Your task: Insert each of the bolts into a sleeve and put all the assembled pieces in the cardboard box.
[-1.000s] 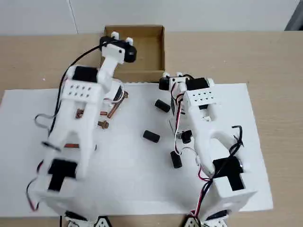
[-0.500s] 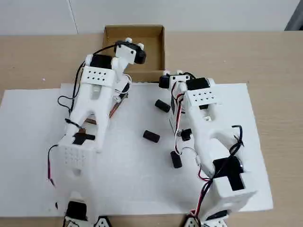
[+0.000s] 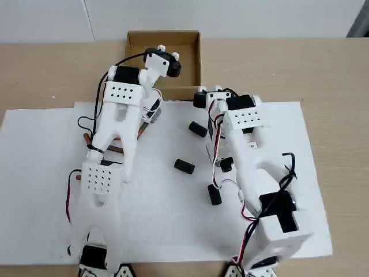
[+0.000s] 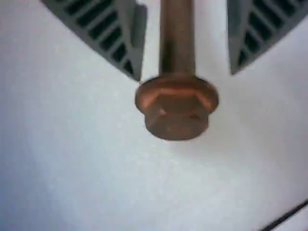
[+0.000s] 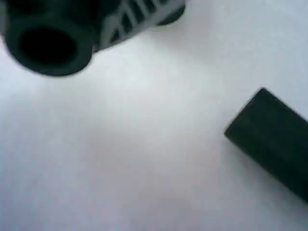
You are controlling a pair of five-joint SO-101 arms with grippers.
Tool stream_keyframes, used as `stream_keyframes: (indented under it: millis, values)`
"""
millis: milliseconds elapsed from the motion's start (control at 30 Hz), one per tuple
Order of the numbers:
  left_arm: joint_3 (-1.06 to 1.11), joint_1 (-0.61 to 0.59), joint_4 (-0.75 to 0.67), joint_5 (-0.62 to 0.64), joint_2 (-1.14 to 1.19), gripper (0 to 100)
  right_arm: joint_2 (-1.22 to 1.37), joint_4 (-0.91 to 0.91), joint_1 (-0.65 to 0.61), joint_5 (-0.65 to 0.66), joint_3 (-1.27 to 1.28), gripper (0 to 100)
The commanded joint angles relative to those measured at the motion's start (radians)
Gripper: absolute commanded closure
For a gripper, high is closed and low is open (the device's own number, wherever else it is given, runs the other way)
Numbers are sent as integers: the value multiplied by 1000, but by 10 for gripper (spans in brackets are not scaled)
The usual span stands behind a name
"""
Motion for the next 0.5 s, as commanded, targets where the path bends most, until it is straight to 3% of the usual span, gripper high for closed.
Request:
stream_keyframes:
  millis: [0, 200, 467]
  values:
    - [-36, 2, 6, -3, -12, 882, -62, -12, -4, 11, -8, 991]
    - [-42, 3, 5, -3, 23, 890, -62, -5, -4, 11, -8, 991]
    - [-44, 2, 5, -3, 83, 995, -64, -4, -1, 11, -8, 991]
